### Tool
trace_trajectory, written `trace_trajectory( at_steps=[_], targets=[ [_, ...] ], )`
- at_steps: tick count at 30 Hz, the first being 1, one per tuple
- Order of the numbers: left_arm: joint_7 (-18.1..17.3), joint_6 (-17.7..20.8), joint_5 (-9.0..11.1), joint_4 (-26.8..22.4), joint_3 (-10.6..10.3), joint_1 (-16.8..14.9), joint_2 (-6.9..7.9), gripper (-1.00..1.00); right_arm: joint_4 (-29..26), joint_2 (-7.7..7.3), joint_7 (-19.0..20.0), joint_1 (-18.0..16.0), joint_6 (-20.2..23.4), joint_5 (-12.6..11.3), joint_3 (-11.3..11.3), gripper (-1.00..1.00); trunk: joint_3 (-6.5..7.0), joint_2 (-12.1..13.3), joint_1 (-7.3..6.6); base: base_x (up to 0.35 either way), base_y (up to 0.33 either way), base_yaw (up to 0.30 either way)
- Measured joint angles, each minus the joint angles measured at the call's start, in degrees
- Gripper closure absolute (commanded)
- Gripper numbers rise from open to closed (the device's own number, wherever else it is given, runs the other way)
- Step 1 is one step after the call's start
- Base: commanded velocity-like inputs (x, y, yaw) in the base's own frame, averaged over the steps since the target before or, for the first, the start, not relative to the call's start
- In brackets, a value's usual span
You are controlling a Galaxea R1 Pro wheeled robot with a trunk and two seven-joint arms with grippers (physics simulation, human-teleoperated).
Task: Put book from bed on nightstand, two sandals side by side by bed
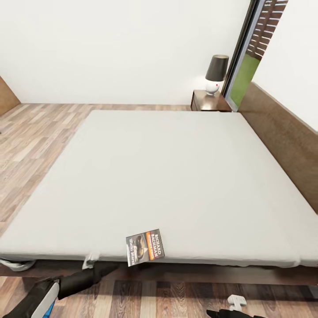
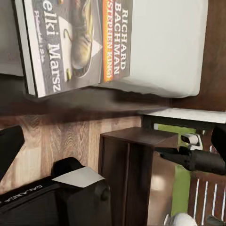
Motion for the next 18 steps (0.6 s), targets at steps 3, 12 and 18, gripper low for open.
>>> trace_trajectory(
  at_steps=[3, 12, 18],
  targets=[
    [0.02, -6.37, -0.01, 5.52, 0.04, 0.32, 0.13, -1.00, -0.01, 0.00, 0.13, -0.03, 0.03, 0.00, 0.00, -1.00, 0.54, 1.20, -0.66, 0.000, 0.000, 0.000],
    [0.63, -15.80, -0.26, 14.22, 0.11, 0.42, 0.02, -1.00, 0.01, 0.00, 0.26, 0.01, 0.06, 0.00, -0.01, -1.00, 2.16, 4.81, -2.64, 0.000, 0.000, 0.000],
    [2.29, -17.60, -0.28, 15.41, 0.17, 0.42, -0.15, -1.00, -0.03, 0.00, 0.26, 0.00, 0.07, 0.00, -0.02, -1.00, 2.34, 5.23, -2.86, 0.000, 0.000, 0.000]
  ],
)
